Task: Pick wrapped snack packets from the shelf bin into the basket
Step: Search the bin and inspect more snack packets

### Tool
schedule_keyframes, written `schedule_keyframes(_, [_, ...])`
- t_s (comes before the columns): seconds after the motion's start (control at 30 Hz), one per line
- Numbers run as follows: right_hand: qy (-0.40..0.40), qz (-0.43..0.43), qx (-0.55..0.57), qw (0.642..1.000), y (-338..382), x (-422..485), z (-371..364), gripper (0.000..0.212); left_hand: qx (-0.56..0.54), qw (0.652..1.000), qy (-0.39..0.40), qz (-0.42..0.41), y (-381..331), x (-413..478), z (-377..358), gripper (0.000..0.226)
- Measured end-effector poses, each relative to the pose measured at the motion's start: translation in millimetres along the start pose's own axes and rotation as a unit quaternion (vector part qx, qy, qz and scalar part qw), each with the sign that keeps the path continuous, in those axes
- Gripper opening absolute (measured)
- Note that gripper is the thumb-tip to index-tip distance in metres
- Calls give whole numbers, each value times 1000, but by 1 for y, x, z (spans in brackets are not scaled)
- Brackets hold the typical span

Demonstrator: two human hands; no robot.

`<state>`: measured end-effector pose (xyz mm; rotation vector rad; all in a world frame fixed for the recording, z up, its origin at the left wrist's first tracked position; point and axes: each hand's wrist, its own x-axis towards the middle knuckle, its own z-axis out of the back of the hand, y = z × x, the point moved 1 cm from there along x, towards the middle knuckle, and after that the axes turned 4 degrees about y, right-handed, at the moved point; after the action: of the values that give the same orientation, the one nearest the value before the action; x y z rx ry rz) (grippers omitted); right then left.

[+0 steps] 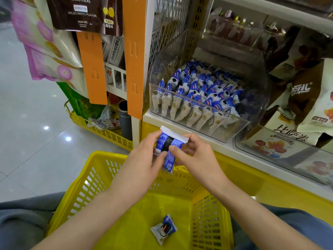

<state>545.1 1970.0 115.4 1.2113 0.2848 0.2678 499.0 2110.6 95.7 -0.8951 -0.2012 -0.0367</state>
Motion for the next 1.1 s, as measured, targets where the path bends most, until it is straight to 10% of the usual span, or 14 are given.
schedule_keyframes(0.47, [41,-25,130,990,-2,-5,-2,15,30,997,64,-31,-1,2,4,58])
schedule_keyframes(0.9, [34,-10,51,998,-6,-9,-19,24,194,980,48,-18,0,0,5,38])
schedule_keyframes(1.1, [11,48,-48,998,-2,-8,-18,31,74,997,-4,-3,2,4,5,28])
